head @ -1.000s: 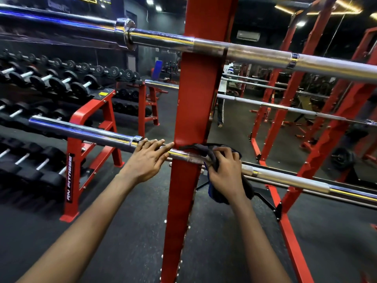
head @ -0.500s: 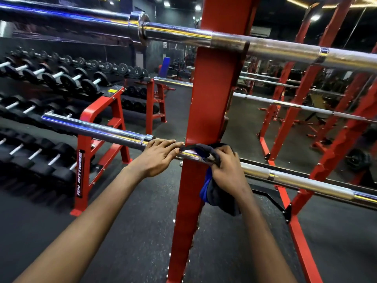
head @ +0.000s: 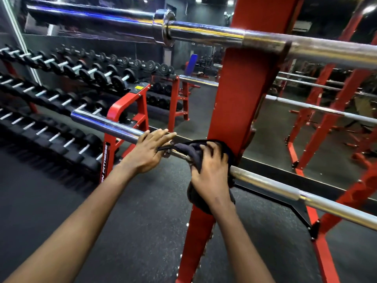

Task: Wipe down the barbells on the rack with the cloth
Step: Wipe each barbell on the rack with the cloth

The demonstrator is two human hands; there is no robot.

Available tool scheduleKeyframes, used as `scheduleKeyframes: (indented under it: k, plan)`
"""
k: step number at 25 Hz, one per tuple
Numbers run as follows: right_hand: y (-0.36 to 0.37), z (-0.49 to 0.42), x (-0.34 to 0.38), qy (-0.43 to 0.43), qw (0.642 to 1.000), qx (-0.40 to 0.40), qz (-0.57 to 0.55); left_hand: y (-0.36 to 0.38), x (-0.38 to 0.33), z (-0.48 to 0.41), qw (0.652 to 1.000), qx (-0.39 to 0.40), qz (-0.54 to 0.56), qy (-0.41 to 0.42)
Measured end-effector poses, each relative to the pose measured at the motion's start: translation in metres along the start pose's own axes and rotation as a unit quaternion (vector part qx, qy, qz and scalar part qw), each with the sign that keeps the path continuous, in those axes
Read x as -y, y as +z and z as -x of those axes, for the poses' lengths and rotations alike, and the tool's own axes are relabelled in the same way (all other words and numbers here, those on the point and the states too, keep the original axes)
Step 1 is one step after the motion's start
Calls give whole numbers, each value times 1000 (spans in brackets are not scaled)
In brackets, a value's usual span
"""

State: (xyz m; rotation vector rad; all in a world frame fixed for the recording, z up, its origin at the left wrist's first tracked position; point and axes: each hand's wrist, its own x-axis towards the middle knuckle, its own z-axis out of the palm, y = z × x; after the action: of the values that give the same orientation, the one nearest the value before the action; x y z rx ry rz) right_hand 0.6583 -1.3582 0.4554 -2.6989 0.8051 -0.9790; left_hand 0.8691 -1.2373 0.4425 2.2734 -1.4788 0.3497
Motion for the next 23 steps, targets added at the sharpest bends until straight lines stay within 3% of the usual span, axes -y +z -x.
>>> scheduleKeyframes:
  k: [7, 12, 17, 21, 23]
  plan:
    - [12, 7, -1, 51, 997, -46, -32, 0, 11, 1, 997, -33, -2, -66]
    - [18, 6, 8, -20, 1000, 1, -4, 3, 15, -1, 997, -33, 23, -62]
    - [16, 22, -8, -57, 998, -27, 6, -6, 38, -1, 995, -53, 2, -85]
    - [32, 10, 13, 20, 997, -80, -1, -11, 51, -5, 997, -37, 24, -71]
    - [42, 3, 22, 17, 994, -109, 1, -19, 61, -4, 996, -37, 31, -68]
